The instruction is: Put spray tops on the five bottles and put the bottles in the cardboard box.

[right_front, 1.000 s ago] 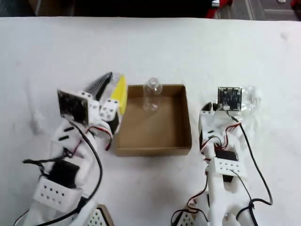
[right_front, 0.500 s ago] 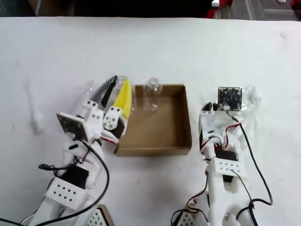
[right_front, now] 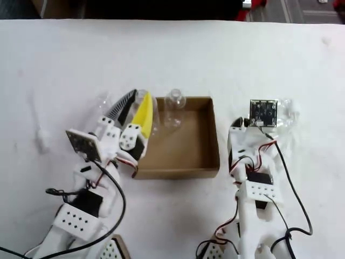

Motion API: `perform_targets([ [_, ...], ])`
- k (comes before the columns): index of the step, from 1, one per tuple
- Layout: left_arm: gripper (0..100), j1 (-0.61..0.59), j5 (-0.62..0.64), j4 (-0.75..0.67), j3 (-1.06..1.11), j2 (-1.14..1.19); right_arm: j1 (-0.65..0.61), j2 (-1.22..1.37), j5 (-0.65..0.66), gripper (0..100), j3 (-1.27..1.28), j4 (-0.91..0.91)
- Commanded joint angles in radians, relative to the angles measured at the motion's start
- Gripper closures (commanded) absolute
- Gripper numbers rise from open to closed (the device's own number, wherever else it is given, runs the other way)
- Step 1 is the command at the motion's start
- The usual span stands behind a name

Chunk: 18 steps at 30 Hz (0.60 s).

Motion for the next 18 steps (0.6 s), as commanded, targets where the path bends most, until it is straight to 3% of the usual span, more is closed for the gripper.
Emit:
perform_targets([
  [1, 98, 0.007, 0.012, -0.034, -0.006, -0.025, -0.004, -0.01, 0.015, 97.7, -0.008, -0.022],
  [5, 98, 0.005, 0.012, -0.043, 0.017, -0.03, -0.004, -0.01, 0.015, 97.7, -0.008, -0.022],
  [11, 98, 0.012, 0.012, -0.193, 0.098, -0.025, -0.004, -0.01, 0.015, 97.7, -0.008, -0.022],
  [18, 98, 0.005, 0.012, -0.198, 0.13, -0.024, -0.004, -0.01, 0.015, 97.7, -0.008, -0.022],
])
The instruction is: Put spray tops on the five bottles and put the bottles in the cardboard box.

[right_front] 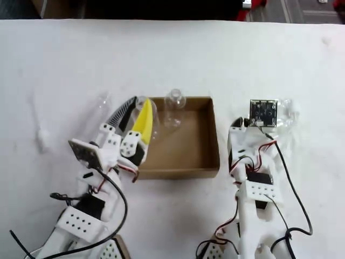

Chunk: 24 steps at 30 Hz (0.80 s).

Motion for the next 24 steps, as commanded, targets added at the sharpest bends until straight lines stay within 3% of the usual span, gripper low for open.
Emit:
perform_targets([
  [1, 98, 0.004, 0.009, -0.038, -0.008, -0.021, -0.004, -0.01, 0.015, 97.7, -0.008, -0.022],
  [12, 98, 0.002, 0.011, -0.04, -0.012, -0.021, -0.005, -0.01, 0.015, 97.7, -0.008, -0.022],
  [17, 98, 0.001, 0.074, -0.034, -0.098, -0.013, -0.005, -0.01, 0.015, 97.7, -0.008, -0.021],
  [24, 98, -0.022, 0.08, -0.041, -0.153, 0.183, -0.002, -0.01, 0.015, 97.7, -0.008, -0.018],
])
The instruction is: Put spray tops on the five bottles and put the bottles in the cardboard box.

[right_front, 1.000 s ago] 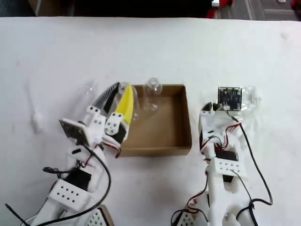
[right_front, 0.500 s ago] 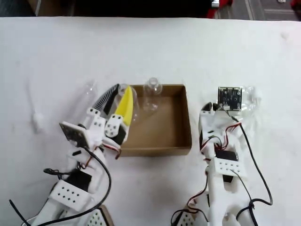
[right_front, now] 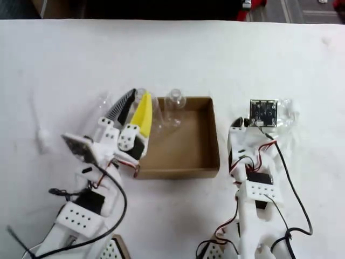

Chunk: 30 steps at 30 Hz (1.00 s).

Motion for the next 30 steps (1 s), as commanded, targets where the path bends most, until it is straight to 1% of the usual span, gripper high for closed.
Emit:
perform_targets([
  [1, 98, -0.022, 0.017, -0.037, -0.066, 0.145, -0.002, -0.01, 0.015, 97.7, -0.008, -0.019],
  [7, 98, -0.018, 0.011, -0.252, -0.052, 0.28, -0.004, -0.01, 0.015, 97.7, -0.008, -0.019],
  [9, 98, -0.027, 0.008, -0.282, -0.074, 0.34, -0.004, -0.01, 0.015, 97.7, -0.008, -0.019],
  [15, 98, -0.041, 0.011, -0.307, -0.147, 0.535, -0.005, -0.01, 0.015, 97.7, -0.008, -0.022],
  [20, 98, -0.048, 0.006, -0.516, -0.149, 0.656, -0.007, -0.01, 0.015, 97.7, -0.008, -0.022],
  [24, 98, -0.03, -0.049, -0.565, -0.166, 0.765, -0.007, -0.01, 0.015, 97.7, -0.008, -0.022],
  [26, 98, -0.033, -0.057, -0.598, -0.192, 0.826, -0.007, -0.01, 0.015, 97.7, -0.008, -0.024],
  [30, 98, -0.042, -0.063, -0.733, -0.215, 0.946, -0.007, -0.01, 0.015, 97.7, -0.008, -0.024],
])
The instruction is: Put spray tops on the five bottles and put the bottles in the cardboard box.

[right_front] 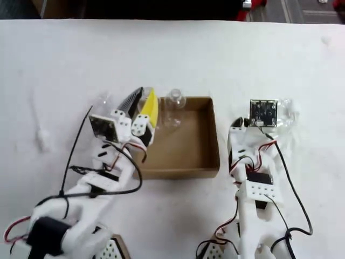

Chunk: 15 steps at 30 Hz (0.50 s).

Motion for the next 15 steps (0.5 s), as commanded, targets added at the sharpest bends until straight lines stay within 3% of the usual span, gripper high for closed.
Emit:
perform_targets([
  [1, 98, -0.004, -0.021, -0.163, -0.063, 0.11, -0.008, -0.01, 0.015, 97.7, -0.008, -0.024],
  [5, 98, -0.001, -0.023, -0.227, -0.064, 0.183, -0.01, -0.01, 0.015, 97.7, -0.008, -0.024],
  [15, 98, -0.004, -0.021, -0.229, -0.074, 0.205, -0.01, -0.01, 0.015, 97.7, -0.008, -0.024],
])
